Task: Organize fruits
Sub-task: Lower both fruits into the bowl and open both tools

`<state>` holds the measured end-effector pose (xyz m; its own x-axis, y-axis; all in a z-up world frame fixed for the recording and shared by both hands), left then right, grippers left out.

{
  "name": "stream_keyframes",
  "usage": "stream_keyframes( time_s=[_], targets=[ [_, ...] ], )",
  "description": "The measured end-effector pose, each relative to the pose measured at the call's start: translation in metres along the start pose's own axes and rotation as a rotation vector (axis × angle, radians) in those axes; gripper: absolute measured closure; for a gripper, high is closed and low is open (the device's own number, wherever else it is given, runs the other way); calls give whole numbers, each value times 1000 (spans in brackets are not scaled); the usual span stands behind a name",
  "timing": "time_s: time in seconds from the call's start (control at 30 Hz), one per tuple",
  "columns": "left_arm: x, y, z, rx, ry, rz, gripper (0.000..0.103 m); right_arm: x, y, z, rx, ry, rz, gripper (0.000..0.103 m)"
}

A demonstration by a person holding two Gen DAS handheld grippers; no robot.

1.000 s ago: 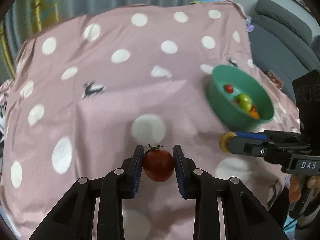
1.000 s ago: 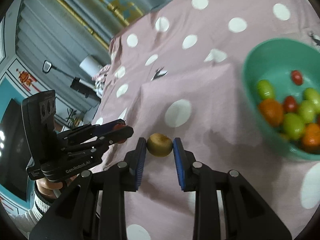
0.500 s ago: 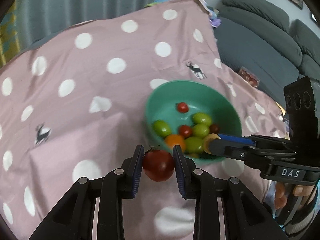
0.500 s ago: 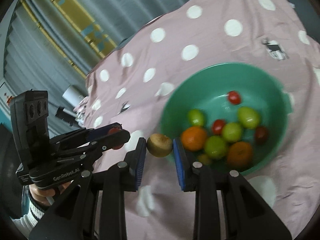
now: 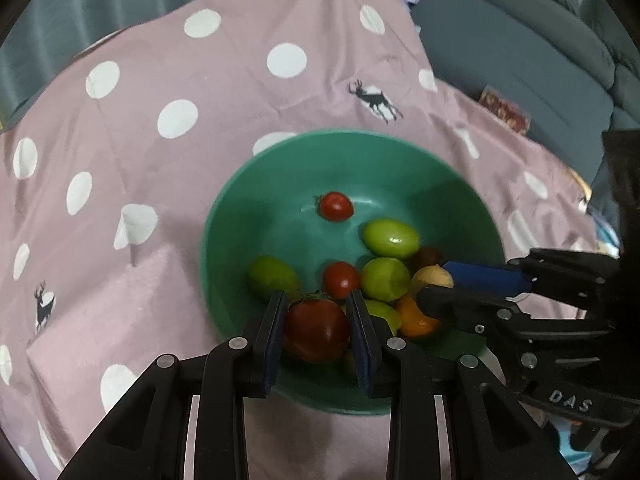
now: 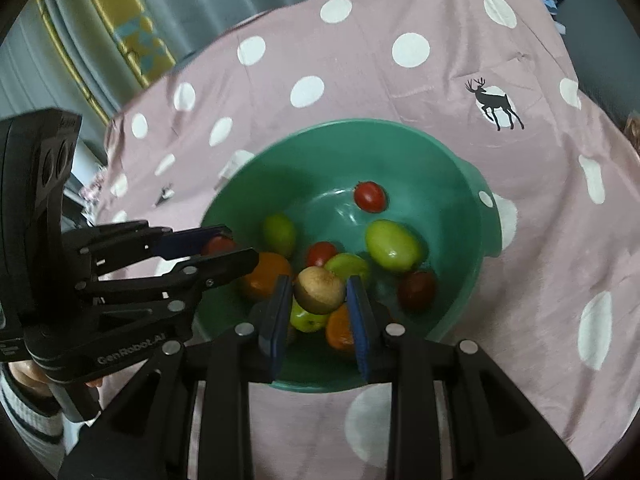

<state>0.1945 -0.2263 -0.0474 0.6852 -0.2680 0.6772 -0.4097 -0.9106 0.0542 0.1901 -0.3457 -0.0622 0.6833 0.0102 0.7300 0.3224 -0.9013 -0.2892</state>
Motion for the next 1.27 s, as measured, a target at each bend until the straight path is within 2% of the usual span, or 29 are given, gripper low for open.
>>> stream_keyframes(
  time_s=[0.17,0.33,0.4,0.43,0.47,0.5,0.53,0.57,0.6,0.67,0.73,0.87,1.0,1.27],
  targets=[
    [-5,-1,10,22,-32,0,73,0,4,4,-15,-9,-16,73],
    [-5,-4,6,47,-24,-4,73,1,3,0,-31,-2,-22,73],
    [-3,-5,0,64,-15,-9,73,1,1,-4,-39,3,-30,70],
    [-2,-7,-4,76,-5,-14,71,1,-1,-7,-42,8,-35,64],
    [-2,-9,-9,91,0,-22,58,1,-3,-12,-45,13,-40,53],
    [-1,-11,-12,101,2,-31,48,1,-4,-15,-52,16,-45,48],
    [0,-13,-18,114,6,-43,24,2,-6,-20,-62,24,-53,40],
    [1,-15,-23,137,12,-48,11,3,-8,-24,-67,33,-62,37],
    [2,-17,-27,158,20,-51,9,3,-10,-28,-69,36,-69,35],
    [3,-21,-37,159,32,-76,8,4,-13,-36,-77,40,-81,29],
    [4,-23,-45,163,31,-95,6,4,-17,-44,-77,43,-95,29],
    [8,-19,-60,224,26,-58,4,7,-25,-59,-79,60,-116,21],
    [12,-12,-74,177,51,-60,4,9,-31,-72,-79,73,-128,21],
    [19,-8,-87,201,74,-62,4,16,-37,-90,-84,103,-147,20]
  ],
)
Point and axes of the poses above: each gripper's, at about its wrist camera, not at the fingertips, and z roughly the way its jaws point, y to its right, x to its top, the point moved 4 cm from there along z, roughly the way its jaws point, and after that the axes turned 12 degrees about y, right-handed, at the moved point
